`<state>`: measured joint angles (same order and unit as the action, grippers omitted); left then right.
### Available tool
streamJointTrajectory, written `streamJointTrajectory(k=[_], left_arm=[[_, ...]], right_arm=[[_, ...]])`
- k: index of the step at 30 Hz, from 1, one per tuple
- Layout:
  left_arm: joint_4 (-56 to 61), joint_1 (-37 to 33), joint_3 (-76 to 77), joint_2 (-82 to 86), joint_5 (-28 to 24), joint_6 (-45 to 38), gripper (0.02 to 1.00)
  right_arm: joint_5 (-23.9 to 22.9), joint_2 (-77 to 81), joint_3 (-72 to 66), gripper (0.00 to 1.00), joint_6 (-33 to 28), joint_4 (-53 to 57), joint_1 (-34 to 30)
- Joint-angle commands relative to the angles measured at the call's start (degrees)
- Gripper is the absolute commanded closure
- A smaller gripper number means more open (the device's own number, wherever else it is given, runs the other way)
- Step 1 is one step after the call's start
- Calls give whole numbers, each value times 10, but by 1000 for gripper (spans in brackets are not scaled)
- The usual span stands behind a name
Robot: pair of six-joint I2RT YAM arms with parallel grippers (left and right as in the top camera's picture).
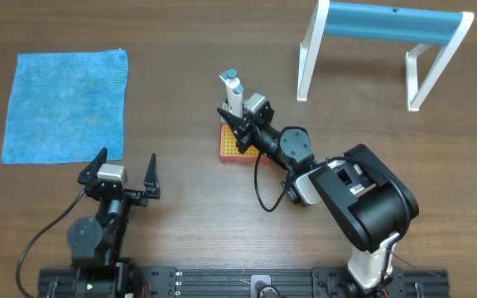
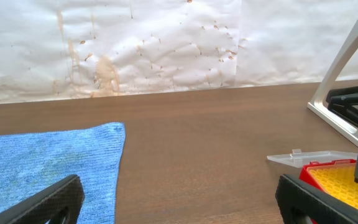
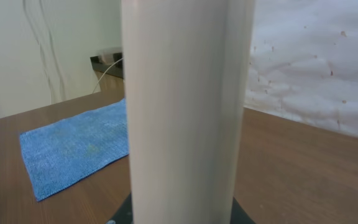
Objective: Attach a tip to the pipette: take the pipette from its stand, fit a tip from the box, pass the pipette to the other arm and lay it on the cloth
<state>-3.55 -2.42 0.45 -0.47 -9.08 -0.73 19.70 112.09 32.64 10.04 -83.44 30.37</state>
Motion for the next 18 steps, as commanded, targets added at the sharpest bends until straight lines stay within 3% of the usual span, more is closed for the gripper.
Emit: streamJointTrajectory(k=[1,18], left_arm=[[-3,2,-1,3,-2,3,23],[-3,2,-1,3,-2,3,23]], right_arm=[[7,2,12,919,4,-3,-5],[7,2,5,919,4,-2,-10]])
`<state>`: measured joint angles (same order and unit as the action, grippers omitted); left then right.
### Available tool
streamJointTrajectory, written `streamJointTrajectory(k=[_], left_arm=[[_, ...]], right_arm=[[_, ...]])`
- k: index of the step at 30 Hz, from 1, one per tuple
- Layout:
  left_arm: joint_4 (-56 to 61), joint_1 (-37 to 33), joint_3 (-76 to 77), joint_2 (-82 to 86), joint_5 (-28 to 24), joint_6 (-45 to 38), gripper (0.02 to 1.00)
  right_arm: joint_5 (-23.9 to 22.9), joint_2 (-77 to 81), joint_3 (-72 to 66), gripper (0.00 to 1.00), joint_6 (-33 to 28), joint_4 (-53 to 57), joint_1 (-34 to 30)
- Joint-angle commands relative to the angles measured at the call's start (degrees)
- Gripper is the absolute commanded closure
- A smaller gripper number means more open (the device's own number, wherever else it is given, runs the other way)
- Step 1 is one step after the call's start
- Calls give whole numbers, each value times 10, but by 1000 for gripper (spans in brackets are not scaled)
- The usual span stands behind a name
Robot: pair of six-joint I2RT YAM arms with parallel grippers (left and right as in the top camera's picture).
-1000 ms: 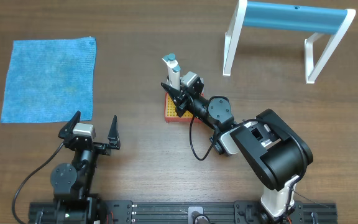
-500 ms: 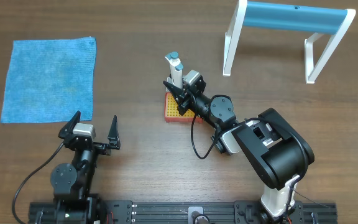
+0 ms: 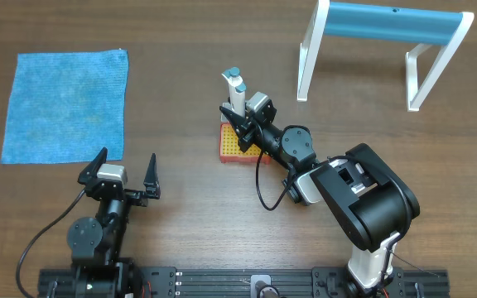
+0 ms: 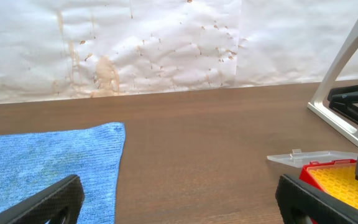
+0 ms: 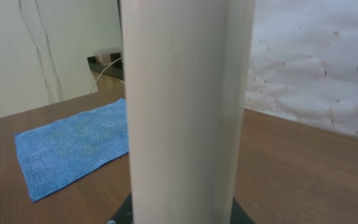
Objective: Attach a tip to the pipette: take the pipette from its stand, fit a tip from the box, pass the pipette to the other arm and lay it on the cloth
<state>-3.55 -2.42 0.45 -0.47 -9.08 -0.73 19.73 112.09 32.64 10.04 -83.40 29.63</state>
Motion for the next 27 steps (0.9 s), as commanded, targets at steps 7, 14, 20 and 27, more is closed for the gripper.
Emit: streamJointTrajectory(k=[7,14,20,27], left_arm=[[-3,2,-1,3,-2,3,23],[-3,2,-1,3,-2,3,23],[-3,2,-1,3,-2,3,23],[-3,2,-1,3,-2,3,23]], right_arm=[[7,2,-2,919,4,-3,-3],[7,2,-3,919,4,-3,-3],[10,2,-7,921,4,-3,-2],[10,2,-7,921,4,-3,1]])
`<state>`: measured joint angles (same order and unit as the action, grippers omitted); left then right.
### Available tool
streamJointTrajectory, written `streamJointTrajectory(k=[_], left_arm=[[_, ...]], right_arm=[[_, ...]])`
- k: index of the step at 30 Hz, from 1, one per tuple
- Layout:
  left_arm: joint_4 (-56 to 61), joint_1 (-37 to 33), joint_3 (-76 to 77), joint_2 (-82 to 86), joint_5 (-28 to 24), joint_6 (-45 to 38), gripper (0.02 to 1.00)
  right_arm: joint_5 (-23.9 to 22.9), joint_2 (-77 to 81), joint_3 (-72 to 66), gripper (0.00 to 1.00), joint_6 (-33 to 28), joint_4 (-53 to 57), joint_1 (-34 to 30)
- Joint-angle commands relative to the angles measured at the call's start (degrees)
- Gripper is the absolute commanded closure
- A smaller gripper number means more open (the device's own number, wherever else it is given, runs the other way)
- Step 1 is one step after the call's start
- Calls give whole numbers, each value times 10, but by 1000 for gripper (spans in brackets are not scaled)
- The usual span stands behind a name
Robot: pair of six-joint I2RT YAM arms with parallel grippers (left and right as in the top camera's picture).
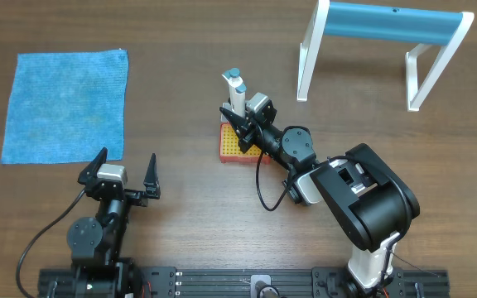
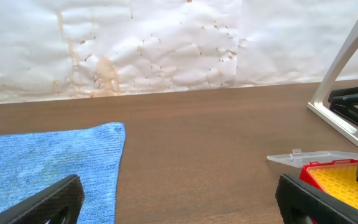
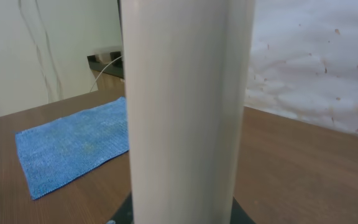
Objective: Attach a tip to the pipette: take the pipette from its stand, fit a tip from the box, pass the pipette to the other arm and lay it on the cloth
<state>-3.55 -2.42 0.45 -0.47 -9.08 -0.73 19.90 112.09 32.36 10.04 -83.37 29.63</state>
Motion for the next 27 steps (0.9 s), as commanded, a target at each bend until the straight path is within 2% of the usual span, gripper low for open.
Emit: streamJointTrajectory(k=[1,27], left_arm=[[-3,2,-1,3,-2,3,23],[-3,2,-1,3,-2,3,23]], right_arm=[[8,2,-4,932,4,-3,2],[8,2,-13,919,4,-3,6]])
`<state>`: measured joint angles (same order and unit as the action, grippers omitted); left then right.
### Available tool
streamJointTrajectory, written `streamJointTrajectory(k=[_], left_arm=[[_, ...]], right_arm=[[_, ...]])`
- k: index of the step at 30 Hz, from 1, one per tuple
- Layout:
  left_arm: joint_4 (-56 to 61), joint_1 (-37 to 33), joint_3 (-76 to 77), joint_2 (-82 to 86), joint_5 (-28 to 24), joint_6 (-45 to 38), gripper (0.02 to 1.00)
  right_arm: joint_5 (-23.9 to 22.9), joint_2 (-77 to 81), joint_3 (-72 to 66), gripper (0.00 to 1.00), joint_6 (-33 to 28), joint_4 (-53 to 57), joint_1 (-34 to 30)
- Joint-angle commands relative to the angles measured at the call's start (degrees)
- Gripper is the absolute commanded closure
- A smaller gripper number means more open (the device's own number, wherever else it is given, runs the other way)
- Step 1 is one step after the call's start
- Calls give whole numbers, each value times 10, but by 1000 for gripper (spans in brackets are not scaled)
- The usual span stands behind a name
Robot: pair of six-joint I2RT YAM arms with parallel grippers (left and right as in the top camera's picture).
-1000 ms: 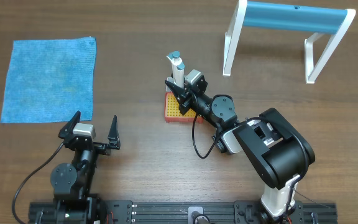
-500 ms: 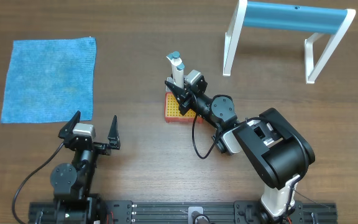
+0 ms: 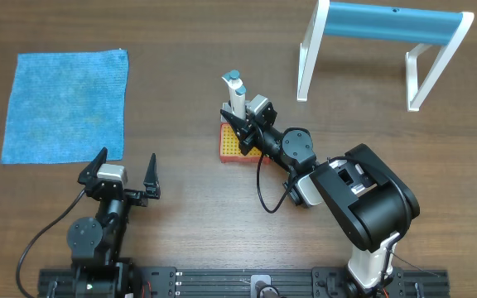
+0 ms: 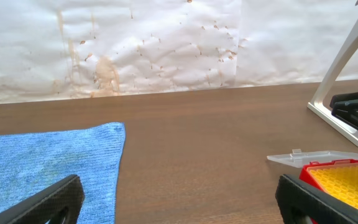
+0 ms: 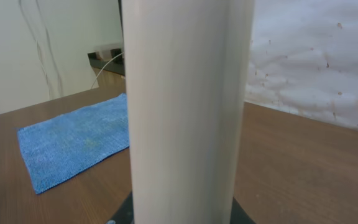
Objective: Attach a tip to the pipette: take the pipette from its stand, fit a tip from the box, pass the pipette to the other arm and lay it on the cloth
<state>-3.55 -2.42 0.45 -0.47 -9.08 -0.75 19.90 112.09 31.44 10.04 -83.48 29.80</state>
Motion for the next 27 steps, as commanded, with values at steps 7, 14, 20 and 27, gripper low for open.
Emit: streamJointTrajectory(k=[7,14,20,27], left_arm=[[-3,2,-1,3,-2,3,23],[-3,2,-1,3,-2,3,23],[-3,2,-1,3,-2,3,23],[-3,2,-1,3,-2,3,23]], right_arm=[[8,2,0,921,4,-2,9],[7,2,0,921,4,0,7],[7,2,10,919,4,0,6],[7,2,12,921,4,6,6]])
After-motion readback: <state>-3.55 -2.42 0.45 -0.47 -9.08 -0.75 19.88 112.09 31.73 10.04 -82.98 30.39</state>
